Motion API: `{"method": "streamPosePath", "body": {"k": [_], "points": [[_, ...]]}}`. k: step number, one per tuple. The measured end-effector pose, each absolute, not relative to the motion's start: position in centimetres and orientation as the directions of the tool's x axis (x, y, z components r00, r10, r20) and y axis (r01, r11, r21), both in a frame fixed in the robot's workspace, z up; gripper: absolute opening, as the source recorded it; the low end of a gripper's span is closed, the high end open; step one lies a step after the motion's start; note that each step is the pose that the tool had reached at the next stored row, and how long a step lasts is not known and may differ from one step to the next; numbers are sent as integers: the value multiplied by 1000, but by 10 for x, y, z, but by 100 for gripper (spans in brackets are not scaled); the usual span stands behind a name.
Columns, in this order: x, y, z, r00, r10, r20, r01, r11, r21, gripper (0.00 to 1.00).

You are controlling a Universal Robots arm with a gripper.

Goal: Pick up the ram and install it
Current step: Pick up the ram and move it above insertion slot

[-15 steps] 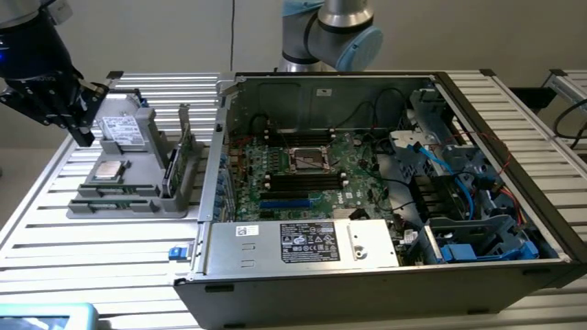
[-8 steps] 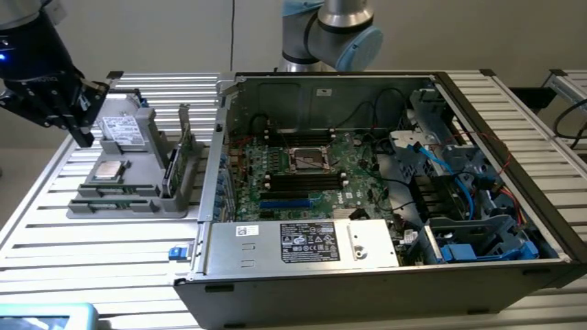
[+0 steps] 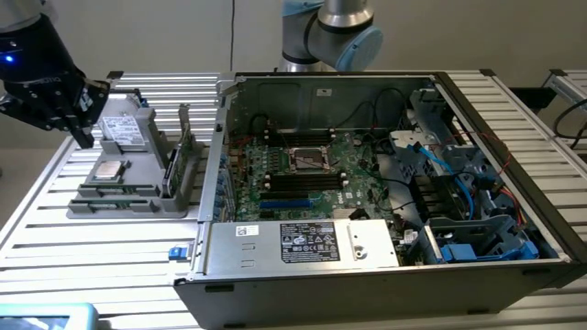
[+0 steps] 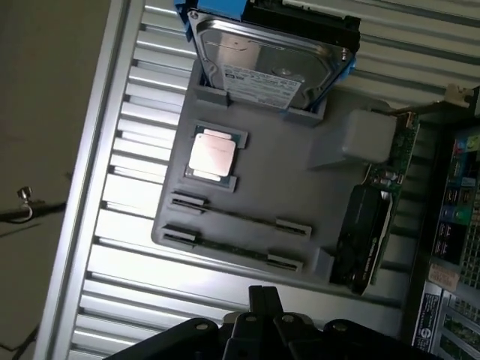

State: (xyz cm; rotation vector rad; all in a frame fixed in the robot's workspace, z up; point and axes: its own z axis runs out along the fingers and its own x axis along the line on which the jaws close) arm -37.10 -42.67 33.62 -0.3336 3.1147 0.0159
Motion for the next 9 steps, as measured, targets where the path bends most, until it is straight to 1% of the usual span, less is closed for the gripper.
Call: {"method": "streamPosePath", "body": {"k": [9], "points": [[-371,-427,333,-930,-367,-10,-367,930,9,11]]}}
